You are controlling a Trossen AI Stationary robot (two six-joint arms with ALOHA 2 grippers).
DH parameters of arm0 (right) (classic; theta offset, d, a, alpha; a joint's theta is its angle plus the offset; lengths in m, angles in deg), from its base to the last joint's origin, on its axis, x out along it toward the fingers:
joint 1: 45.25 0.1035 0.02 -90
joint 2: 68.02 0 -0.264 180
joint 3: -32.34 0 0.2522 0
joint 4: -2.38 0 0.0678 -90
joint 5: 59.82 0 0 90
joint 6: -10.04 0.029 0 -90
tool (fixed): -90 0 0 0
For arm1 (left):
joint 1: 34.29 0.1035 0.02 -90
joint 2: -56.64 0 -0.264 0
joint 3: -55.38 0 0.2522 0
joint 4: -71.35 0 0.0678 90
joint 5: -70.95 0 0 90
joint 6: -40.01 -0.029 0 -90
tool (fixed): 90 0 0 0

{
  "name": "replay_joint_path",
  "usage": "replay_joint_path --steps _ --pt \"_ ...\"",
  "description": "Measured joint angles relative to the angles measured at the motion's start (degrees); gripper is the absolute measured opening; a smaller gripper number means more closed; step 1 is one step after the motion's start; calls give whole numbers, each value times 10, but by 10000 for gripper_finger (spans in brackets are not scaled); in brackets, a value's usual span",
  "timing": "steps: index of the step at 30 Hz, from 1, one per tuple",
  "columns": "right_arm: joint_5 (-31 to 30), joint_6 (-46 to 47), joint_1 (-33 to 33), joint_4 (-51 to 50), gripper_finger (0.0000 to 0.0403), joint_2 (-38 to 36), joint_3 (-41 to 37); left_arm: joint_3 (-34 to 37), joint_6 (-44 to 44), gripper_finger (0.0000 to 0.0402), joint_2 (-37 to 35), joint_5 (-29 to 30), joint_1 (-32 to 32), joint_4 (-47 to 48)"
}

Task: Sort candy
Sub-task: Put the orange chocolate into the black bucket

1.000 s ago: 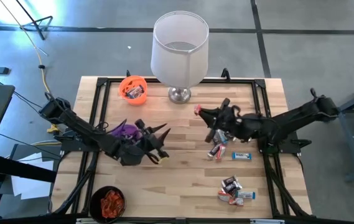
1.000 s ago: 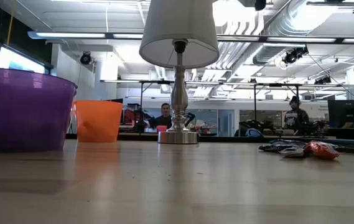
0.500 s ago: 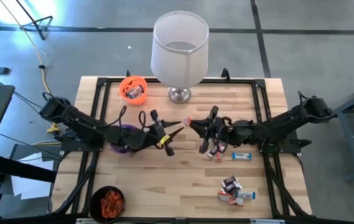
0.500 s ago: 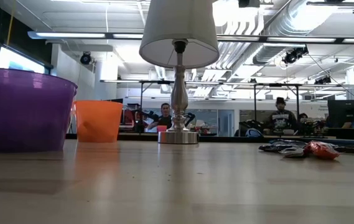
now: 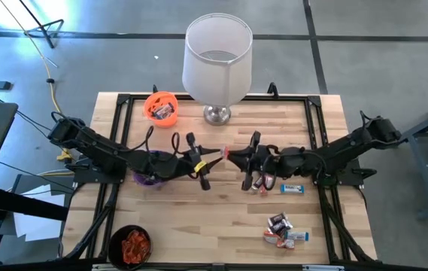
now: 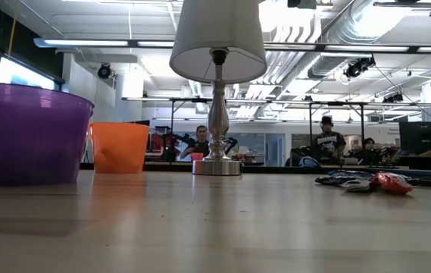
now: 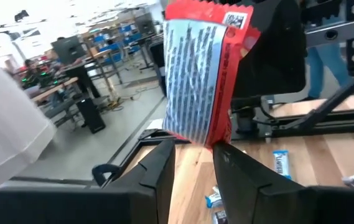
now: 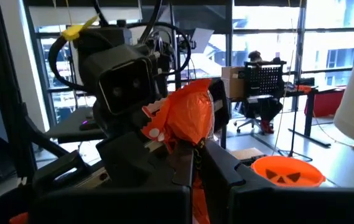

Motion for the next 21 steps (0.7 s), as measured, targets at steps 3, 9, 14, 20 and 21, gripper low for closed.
replay_joint_path --steps 3,9,14,20,21 --pt "2 0 1 -13 5 0 0 0 -12 107 0 -35 1 2" --pt "6 -3 1 -19 9 0 0 0 -29 127 0 -62 1 0" --pt "-3 -20 0 -30 10 -8 0 0 -30 144 0 -71 6 -1" --pt "-49 -3 0 -94 10 -42 0 0 -59 154 0 -72 16 -8" --pt "-53 5 -1 -97 10 -44 0 0 -56 155 0 -72 17 -10"
